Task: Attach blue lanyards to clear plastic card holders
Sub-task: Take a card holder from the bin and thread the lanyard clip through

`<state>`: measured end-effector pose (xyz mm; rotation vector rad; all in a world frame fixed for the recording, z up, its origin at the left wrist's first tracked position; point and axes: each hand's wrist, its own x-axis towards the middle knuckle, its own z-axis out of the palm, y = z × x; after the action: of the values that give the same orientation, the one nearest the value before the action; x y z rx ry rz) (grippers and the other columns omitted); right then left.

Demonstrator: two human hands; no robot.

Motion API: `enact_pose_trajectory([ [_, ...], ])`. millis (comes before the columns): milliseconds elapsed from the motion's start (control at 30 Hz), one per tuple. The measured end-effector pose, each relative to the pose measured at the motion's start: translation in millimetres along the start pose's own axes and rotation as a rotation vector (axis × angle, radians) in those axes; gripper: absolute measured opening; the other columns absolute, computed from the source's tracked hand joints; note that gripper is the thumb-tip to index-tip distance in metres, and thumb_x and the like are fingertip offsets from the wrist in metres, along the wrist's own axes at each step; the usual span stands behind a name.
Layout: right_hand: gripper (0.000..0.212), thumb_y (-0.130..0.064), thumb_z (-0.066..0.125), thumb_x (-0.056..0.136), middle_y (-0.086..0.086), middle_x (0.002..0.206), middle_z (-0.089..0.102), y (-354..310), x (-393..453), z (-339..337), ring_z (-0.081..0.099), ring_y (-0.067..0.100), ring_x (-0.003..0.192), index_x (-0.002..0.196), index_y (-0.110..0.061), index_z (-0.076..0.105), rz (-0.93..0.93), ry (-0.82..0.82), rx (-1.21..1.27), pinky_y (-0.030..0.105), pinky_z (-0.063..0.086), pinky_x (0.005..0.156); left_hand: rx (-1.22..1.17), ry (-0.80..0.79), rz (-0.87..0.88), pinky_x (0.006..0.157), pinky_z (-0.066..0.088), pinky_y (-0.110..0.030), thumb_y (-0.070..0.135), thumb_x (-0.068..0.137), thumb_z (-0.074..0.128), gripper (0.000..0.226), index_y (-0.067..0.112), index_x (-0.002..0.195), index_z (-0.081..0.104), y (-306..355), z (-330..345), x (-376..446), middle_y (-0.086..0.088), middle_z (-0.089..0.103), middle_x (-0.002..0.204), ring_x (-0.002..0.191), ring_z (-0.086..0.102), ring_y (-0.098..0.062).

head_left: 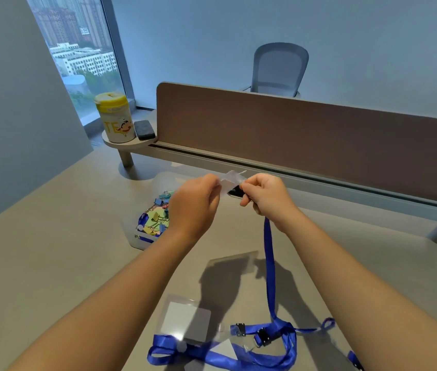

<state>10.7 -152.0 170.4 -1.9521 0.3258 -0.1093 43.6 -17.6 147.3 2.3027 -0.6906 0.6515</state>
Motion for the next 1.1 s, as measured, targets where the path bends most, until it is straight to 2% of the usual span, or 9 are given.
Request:
enact_pose_trajectory([
  [100,0.017,-0.014,0.043,0.092,-0.002,0.060,0.058,-11.1,12.1,11.1,0.054,0.019,0.066,0.080,-0.013,0.055,-0.144,0.088,-0.284,0.035,0.047,0.065,0.270,0.070,0.219,0.037,0.039,-0.021,0.012,0.079,0.058,0.012,0.008,0.071,0.064,-17.7,-7.7,13.3,-0.009,0.063,0.051,0.041,0.052,-0.022],
  [233,0.023,-0.015,0.040,0.093,0.016,0.090,0.067,-21.4,21.3,26.4,0.061,0.033,0.086,0.094,-0.004,0.060,-0.240,0.169,-0.595,0.045,0.051,0.075,0.385,-0.035,0.245,0.037,0.042,-0.023,0.007,0.070,0.073,0.009,0.009,0.069,0.064,-32.6,-15.5,28.2,-0.009,0.063,0.052,0.041,0.053,-0.022],
  [300,0.024,-0.016,0.037,0.095,0.018,0.095,0.068,-22.7,24.7,33.8,0.062,0.036,0.087,0.100,-0.003,0.056,-0.300,0.198,-0.748,0.044,0.049,0.073,0.303,-0.108,0.145,0.044,0.043,-0.026,0.009,0.079,0.065,0.003,0.008,0.079,0.062,-31.4,-20.8,32.3,-0.009,0.065,0.065,0.054,0.058,-0.024],
  [433,0.020,-0.011,0.034,0.096,0.018,0.099,0.068,-22.8,29.0,48.6,0.063,0.039,0.089,0.105,-0.003,0.050,-0.385,0.178,-0.996,0.036,0.035,0.062,-0.042,-0.280,-0.325,0.065,0.047,-0.036,0.016,0.094,0.039,0.021,0.009,0.104,0.057,-41.8,-20.0,37.3,-0.013,0.067,0.100,0.080,0.055,-0.024],
  [533,0.023,-0.013,0.034,0.096,0.021,0.099,0.067,-27.6,33.1,58.4,0.061,0.039,0.089,0.104,-0.001,0.053,-0.329,0.129,-0.927,0.037,0.036,0.062,-0.067,-0.230,-0.361,0.070,0.051,-0.036,0.016,0.094,0.041,0.021,0.010,0.105,0.058,-51.5,-21.3,32.7,-0.013,0.068,0.103,0.078,0.052,-0.020],
  [700,0.023,-0.011,0.039,0.091,0.021,0.098,0.066,-26.0,42.0,70.2,0.059,0.036,0.086,0.098,0.000,0.058,-0.219,0.024,-0.779,0.042,0.047,0.070,0.070,-0.067,-0.102,0.053,0.043,-0.034,0.014,0.093,0.046,0.019,0.004,0.093,0.062,-66.1,-23.9,25.7,-0.019,0.069,0.083,0.071,0.059,-0.032],
  [900,0.024,-0.011,0.034,0.097,-0.001,0.077,0.048,-27.5,42.8,62.5,0.044,0.015,0.063,0.118,-0.004,0.045,-0.359,0.224,-0.388,0.030,0.037,0.058,-0.067,-0.138,-0.379,0.062,0.047,-0.031,0.018,0.095,0.043,0.022,0.008,0.106,0.059,-84.0,-16.5,15.6,-0.014,0.068,0.103,0.078,0.055,-0.020],
  [1000,0.040,-0.001,0.037,0.094,0.003,0.105,0.045,-31.1,41.0,48.6,0.044,0.011,0.081,0.134,-0.006,0.031,-0.383,0.271,-0.222,0.016,0.039,0.070,-0.099,-0.193,-0.412,0.063,0.043,-0.029,0.017,0.095,0.042,0.021,0.007,0.105,0.058,-81.6,-10.1,1.1,-0.016,0.068,0.099,0.075,0.052,-0.021],
  [1100,0.055,0.003,0.040,0.092,0.018,0.132,0.041,-5.3,35.0,37.3,0.040,0.016,0.096,0.142,-0.008,0.021,-0.302,0.247,-0.229,0.024,0.039,0.082,-0.089,-0.256,-0.413,0.062,0.037,-0.029,0.015,0.093,0.044,0.019,0.005,0.098,0.059,-71.6,-0.6,-13.5,-0.017,0.068,0.093,0.074,0.049,-0.023],
])
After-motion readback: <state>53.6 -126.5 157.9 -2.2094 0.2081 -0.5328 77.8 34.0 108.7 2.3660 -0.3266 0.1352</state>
